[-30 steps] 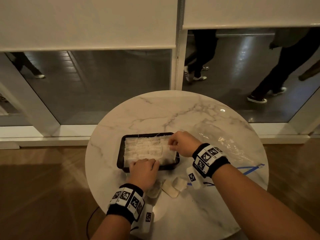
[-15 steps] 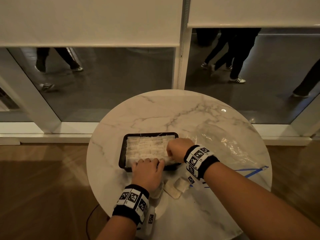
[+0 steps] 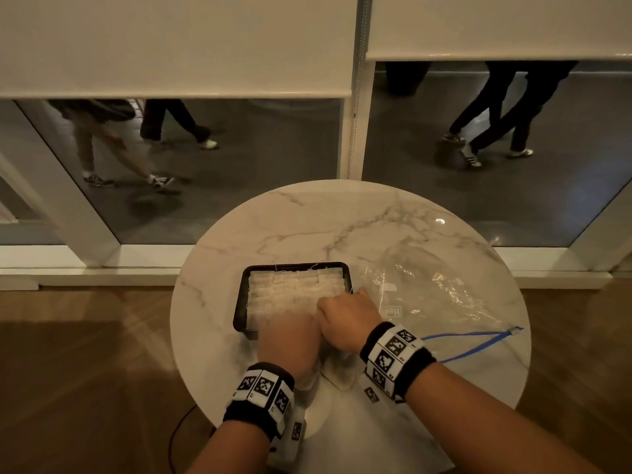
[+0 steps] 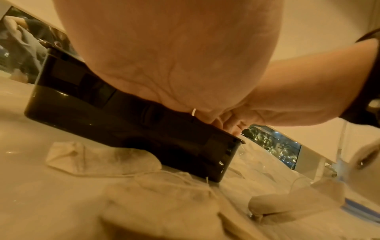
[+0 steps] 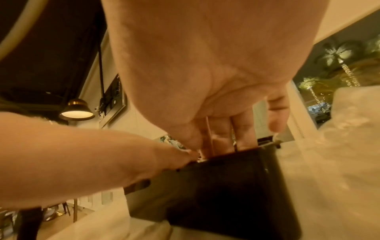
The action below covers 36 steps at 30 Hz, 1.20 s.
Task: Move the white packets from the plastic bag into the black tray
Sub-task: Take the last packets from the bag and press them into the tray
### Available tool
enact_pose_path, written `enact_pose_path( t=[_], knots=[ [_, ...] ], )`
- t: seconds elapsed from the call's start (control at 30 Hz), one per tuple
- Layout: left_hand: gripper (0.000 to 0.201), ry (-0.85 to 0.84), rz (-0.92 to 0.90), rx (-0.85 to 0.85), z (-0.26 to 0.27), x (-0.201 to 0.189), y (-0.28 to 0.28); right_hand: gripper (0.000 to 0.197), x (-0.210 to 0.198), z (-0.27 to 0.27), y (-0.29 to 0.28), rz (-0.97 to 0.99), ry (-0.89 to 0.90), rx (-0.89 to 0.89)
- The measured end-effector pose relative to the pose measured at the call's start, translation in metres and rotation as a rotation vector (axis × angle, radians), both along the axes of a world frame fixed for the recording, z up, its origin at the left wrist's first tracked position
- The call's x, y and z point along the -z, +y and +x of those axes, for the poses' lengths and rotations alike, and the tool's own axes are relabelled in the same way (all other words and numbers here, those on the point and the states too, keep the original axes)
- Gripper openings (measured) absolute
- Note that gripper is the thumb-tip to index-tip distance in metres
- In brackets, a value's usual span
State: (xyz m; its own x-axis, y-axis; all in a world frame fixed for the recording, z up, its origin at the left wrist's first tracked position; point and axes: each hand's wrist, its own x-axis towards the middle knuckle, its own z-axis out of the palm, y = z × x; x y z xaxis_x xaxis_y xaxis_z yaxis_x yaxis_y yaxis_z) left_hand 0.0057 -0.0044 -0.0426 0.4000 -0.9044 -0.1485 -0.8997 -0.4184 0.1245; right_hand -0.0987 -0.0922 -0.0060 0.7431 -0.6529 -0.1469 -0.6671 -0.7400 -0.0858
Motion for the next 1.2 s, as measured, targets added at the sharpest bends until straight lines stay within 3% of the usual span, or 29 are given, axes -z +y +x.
enact_pose_path(
  t=[0.1, 0.3, 0.73, 0.97, 1.2],
  knots=[
    [0.043, 0.014, 0.023, -0.012, -0.002, -0.005, 0.0, 0.06, 0.008, -0.006, 0.0, 0.007, 0.013, 0.036],
    [0.044, 0.008, 0.075, -0.023, -0.001, -0.006, -0.002, 0.074, 0.02, -0.004, 0.005, 0.052, -0.026, 0.07],
    [0.045, 0.015, 0.095, -0.029, -0.002, -0.006, -0.003, 0.059, 0.021, 0.0, 0.006, 0.133, -0.169, 0.12],
    [0.048, 0.01, 0.094, -0.025, 0.001, 0.002, -0.003, 0.065, 0.027, 0.001, 0.005, 0.217, -0.148, 0.154],
    [0.039, 0.073, 0.01, 0.011, 0.013, 0.006, -0.001, 0.058, 0.019, 0.001, 0.007, 0.12, -0.16, 0.145]
  ],
)
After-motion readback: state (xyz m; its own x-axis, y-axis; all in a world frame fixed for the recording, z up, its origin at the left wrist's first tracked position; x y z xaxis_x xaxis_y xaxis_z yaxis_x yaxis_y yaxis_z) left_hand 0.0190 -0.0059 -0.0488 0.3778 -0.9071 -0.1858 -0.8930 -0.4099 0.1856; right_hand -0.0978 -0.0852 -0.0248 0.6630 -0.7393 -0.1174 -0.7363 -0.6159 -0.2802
